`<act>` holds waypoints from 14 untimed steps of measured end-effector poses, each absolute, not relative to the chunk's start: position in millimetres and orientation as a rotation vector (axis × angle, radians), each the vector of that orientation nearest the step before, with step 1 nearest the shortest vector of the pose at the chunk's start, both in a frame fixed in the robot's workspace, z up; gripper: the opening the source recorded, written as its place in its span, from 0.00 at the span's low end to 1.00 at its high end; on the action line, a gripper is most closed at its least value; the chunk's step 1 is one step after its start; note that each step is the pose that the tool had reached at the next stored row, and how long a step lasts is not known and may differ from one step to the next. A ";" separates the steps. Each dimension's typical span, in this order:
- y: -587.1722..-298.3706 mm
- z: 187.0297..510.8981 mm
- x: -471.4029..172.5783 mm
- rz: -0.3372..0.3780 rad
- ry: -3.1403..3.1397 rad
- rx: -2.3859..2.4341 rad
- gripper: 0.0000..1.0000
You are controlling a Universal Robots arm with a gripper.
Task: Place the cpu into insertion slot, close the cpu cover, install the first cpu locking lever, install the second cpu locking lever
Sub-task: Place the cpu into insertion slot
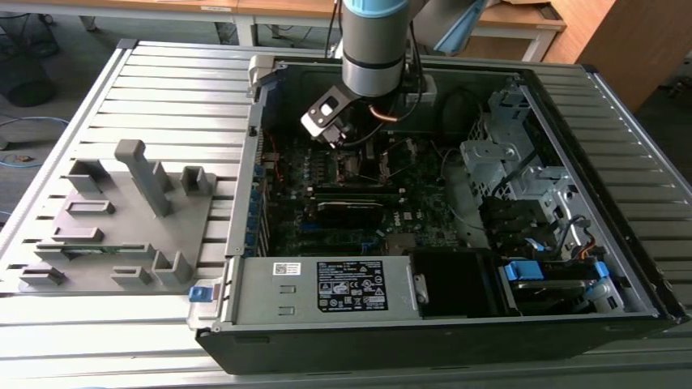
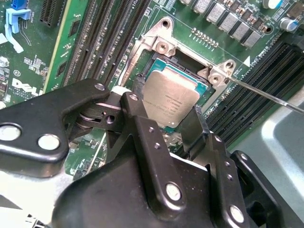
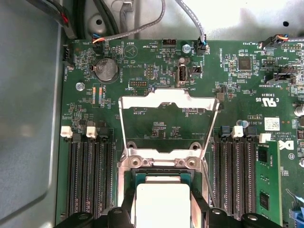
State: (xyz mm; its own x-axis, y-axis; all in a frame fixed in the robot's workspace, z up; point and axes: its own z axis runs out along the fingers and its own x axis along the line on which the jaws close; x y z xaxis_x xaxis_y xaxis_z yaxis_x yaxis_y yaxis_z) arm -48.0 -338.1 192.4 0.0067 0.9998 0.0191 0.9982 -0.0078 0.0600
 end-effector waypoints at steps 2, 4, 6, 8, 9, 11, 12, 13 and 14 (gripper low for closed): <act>-338.2 191.6 -48.1 0.086 2.192 2.208 0.54; -338.3 191.2 -48.1 0.086 2.192 2.208 0.54; -338.2 190.9 -48.1 0.086 2.192 2.208 0.54; -338.2 190.8 -48.1 0.087 2.192 2.208 0.54; -338.2 190.8 -48.1 0.087 2.192 2.208 0.54; -338.2 190.8 -48.1 0.087 2.192 2.208 0.54; -338.2 190.8 -48.1 0.087 2.192 2.208 0.54; -338.2 190.7 -48.1 0.087 2.192 2.208 0.54; -338.2 190.5 -48.1 0.087 2.192 2.208 0.54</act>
